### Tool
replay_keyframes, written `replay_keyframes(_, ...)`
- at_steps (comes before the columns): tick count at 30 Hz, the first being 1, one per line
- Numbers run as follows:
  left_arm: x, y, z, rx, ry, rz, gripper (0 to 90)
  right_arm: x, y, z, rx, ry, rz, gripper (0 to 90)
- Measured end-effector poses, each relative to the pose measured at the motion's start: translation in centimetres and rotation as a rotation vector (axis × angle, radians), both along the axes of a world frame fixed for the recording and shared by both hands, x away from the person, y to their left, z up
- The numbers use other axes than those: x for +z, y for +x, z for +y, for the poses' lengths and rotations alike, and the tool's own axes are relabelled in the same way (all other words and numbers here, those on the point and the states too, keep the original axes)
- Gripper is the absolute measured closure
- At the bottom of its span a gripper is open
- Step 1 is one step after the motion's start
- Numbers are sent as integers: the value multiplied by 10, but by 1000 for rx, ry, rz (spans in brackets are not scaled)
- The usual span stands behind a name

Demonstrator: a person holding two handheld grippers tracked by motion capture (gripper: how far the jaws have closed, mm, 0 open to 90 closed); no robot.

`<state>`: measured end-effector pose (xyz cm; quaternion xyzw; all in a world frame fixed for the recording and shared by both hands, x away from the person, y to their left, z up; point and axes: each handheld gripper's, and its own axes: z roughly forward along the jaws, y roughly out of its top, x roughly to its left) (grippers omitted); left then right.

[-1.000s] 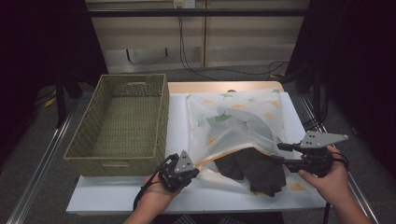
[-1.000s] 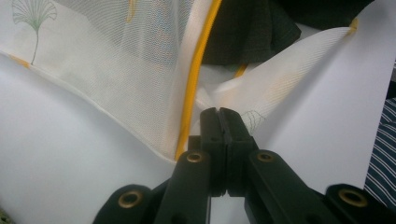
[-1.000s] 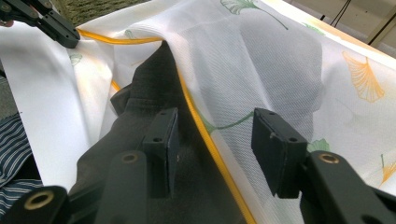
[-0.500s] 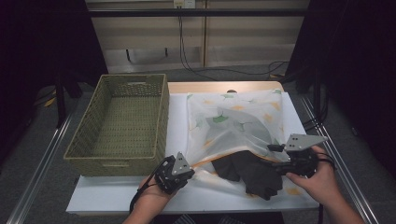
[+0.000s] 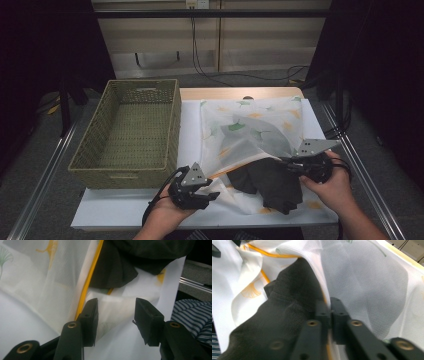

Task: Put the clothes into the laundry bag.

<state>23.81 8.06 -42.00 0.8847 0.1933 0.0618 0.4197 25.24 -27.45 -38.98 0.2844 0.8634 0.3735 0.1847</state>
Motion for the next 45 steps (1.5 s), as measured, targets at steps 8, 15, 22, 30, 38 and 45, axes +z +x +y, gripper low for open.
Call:
replay_keyframes(8, 6, 2, -21, -16, -30, 39, 436, 7, -3, 0, 17, 16, -11, 895)
replay_keyframes(15, 4, 4, -51, -20, -29, 61, 358, 12, -5, 0, 19, 26, -28, 895)
replay_keyframes(22, -2, 13, -78, 1, -31, 89, 312, 14, -8, -1, 23, 28, -43, 894)
replay_keyframes(30, -10, 24, -101, 30, -20, 104, 317, 15, -10, -3, 26, 37, -47, 894)
replay_keyframes(38, -18, 32, -115, 60, -9, 106, 280, 16, -11, -4, 31, 36, -49, 893)
replay_keyframes(45, -19, 37, -123, 72, -43, 124, 242, 15, -12, -2, 34, 33, -56, 894)
